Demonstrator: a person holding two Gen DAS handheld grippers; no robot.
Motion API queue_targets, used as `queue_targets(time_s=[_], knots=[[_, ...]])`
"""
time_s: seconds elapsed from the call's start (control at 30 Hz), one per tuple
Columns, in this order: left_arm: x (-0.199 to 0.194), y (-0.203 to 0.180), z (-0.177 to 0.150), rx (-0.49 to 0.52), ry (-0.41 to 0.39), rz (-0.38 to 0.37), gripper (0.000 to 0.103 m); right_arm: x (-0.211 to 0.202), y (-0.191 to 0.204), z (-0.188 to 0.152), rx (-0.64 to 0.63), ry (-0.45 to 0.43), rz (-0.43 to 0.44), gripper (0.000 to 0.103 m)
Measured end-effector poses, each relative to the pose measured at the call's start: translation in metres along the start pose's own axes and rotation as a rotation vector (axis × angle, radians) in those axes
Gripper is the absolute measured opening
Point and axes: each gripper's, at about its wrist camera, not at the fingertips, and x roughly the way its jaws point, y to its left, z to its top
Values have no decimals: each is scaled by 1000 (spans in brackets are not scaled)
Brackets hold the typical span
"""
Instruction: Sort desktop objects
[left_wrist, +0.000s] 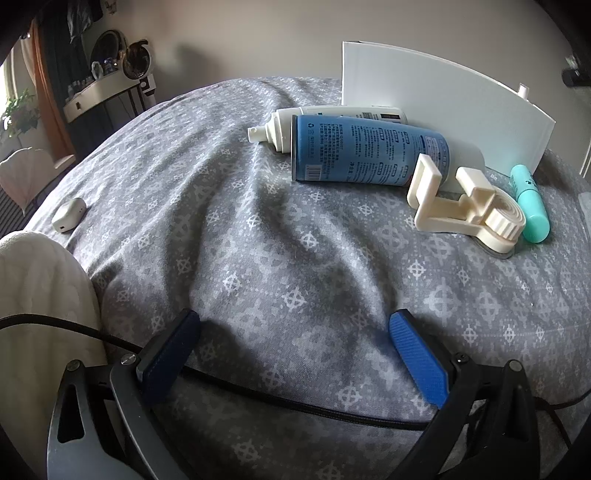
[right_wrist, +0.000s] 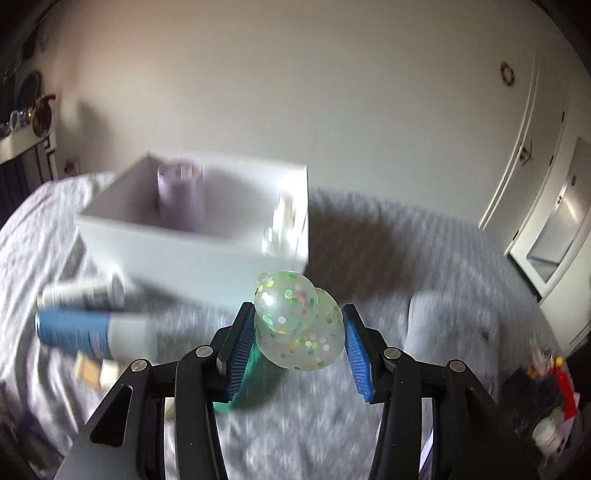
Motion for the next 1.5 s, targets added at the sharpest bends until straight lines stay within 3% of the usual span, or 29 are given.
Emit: queue_targets(time_s=[0.13, 0.27, 0.37, 0.53, 0.6, 0.7, 0.8, 1.0, 1.23, 1.4, 1.47, 1.5], knots=[[1, 2, 1, 2, -1, 2, 103, 7, 20, 47, 3, -45, -1, 45], [1, 2, 1, 3, -1, 2, 103, 39, 39, 78, -6, -14, 1, 45], [1, 2, 1, 3, -1, 2, 103, 72, 53, 88, -38, 49, -18, 45], [1, 2, 1, 3, -1, 2, 103, 107, 66, 76, -108, 173, -79, 48], [1, 2, 1, 3, -1, 2, 103, 105, 70, 67, -135, 175, -92, 71], [1, 2, 1, 4, -1, 2, 103, 89, 67, 57, -129, 113, -108, 96], [1, 2, 1, 4, -1, 2, 103, 71, 59, 46, -101, 96, -95, 101], [0, 2, 1, 4, -1, 3, 103, 34, 31, -6, -24, 155, -67, 101], [-2, 0, 0, 5, -1, 4, 103, 11, 6, -110, 216, 373, -26, 101], [-2, 1, 0, 5, -2, 3, 103, 10, 14, -178, 328, 530, -1, 103], [-2, 1, 0, 6, -2, 3, 103, -4, 22, -192, 311, 420, -36, 103], [-2, 1, 0, 6, -2, 4, 103, -6, 25, -195, 317, 409, -55, 103]])
